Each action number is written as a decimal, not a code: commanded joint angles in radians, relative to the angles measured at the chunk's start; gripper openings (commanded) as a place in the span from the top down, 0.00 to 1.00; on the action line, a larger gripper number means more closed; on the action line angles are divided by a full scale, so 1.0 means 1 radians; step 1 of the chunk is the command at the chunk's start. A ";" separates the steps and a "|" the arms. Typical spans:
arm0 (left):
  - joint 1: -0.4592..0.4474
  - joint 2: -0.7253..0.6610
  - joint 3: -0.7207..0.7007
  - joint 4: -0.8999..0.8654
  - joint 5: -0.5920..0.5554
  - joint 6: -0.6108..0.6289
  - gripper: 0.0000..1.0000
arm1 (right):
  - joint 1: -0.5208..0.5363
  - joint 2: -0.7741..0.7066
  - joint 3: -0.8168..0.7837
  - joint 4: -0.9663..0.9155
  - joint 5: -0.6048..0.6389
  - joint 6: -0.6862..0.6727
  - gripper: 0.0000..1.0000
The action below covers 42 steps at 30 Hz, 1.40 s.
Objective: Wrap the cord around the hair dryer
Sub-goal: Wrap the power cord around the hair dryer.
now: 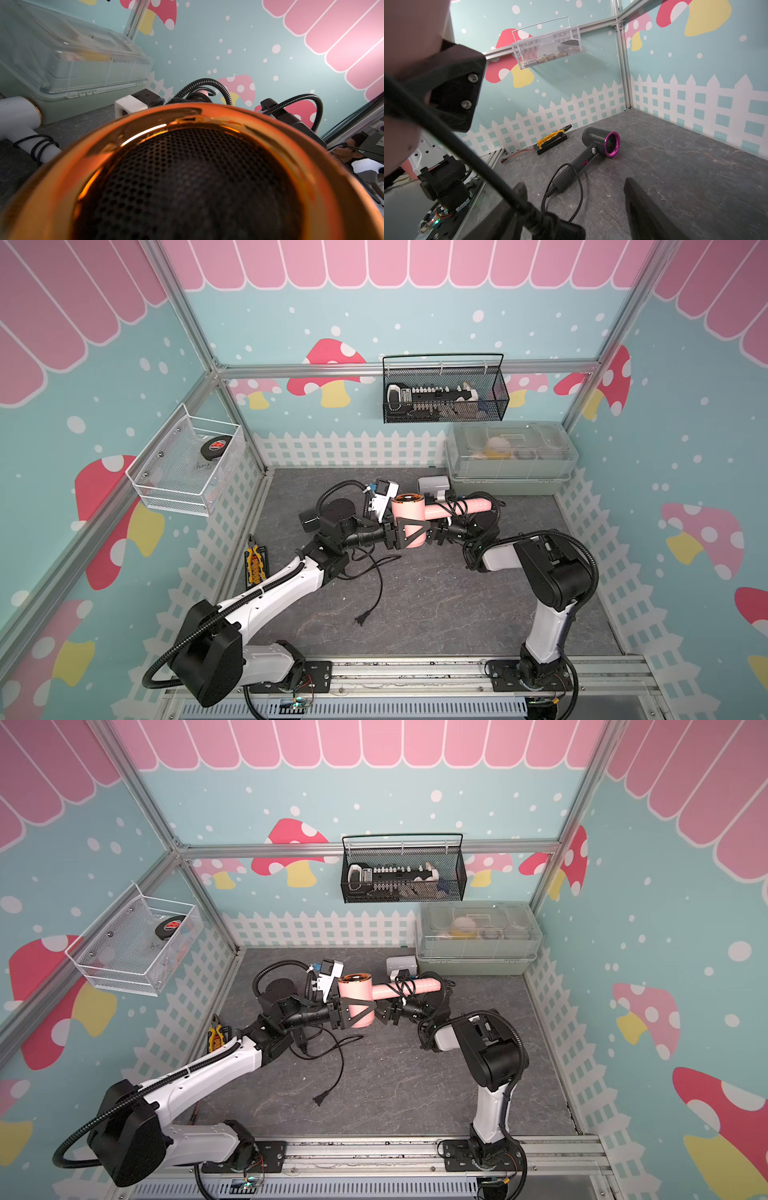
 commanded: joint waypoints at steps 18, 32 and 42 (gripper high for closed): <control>0.089 -0.063 -0.056 0.228 -0.159 -0.061 1.00 | 0.008 -0.017 -0.094 0.068 0.059 0.042 0.93; 0.134 -0.023 -0.153 0.513 -0.209 -0.199 1.00 | 0.007 -0.045 -0.168 0.065 0.259 0.113 0.96; 0.142 0.066 -0.315 0.885 -0.227 -0.382 1.00 | 0.007 -0.153 -0.124 -0.286 0.422 0.036 0.95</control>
